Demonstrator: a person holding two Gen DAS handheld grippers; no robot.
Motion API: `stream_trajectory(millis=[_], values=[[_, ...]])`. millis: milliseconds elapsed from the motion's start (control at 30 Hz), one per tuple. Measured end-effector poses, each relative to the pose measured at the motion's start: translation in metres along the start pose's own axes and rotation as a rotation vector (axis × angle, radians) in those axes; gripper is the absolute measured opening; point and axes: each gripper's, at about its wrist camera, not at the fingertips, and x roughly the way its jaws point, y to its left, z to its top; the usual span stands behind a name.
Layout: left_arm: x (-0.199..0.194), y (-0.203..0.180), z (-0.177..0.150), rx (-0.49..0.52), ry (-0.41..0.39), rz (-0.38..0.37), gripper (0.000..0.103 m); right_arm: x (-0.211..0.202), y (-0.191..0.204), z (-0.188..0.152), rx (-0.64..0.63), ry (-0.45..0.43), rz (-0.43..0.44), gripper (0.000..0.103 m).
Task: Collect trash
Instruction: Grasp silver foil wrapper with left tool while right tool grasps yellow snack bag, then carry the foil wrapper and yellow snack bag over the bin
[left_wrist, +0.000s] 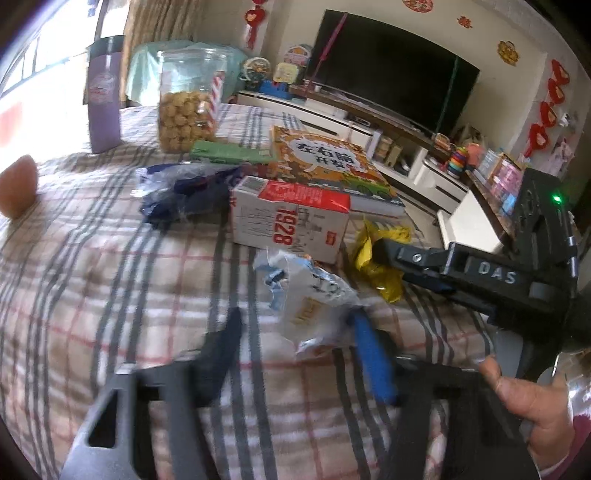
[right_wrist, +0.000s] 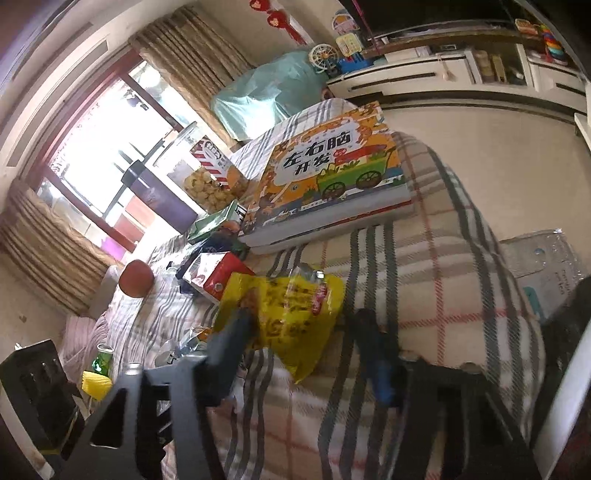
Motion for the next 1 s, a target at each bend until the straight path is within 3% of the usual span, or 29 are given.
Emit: stream_trajectory(millis=[33, 67, 100, 233, 733, 1000], values=[[0.004, 0.0, 0.0, 0.004, 0.009, -0.015, 0.03, 0.001, -0.001, -0.001, 0.004, 0.004, 0.006, 0.032], [0.006, 0.0, -0.001, 0.009, 0.01, -0.02, 0.029, 0.001, -0.001, -0.002, 0.006, 0.002, 0.009, 0.029], [0.006, -0.002, -0.002, 0.018, 0.006, -0.019, 0.026, 0.0, -0.001, -0.003, 0.006, -0.001, 0.011, 0.02], [0.002, -0.004, -0.005, 0.028, -0.006, -0.023, 0.021, -0.014, -0.003, -0.01, 0.012, -0.016, 0.021, 0.015], [-0.045, -0.016, -0.035, 0.033, -0.02, -0.088, 0.02, -0.088, 0.011, -0.058, -0.07, -0.085, -0.007, 0.013], [-0.062, -0.029, -0.05, 0.052, -0.016, -0.117, 0.02, -0.118, 0.007, -0.079, -0.053, -0.115, -0.019, 0.013]])
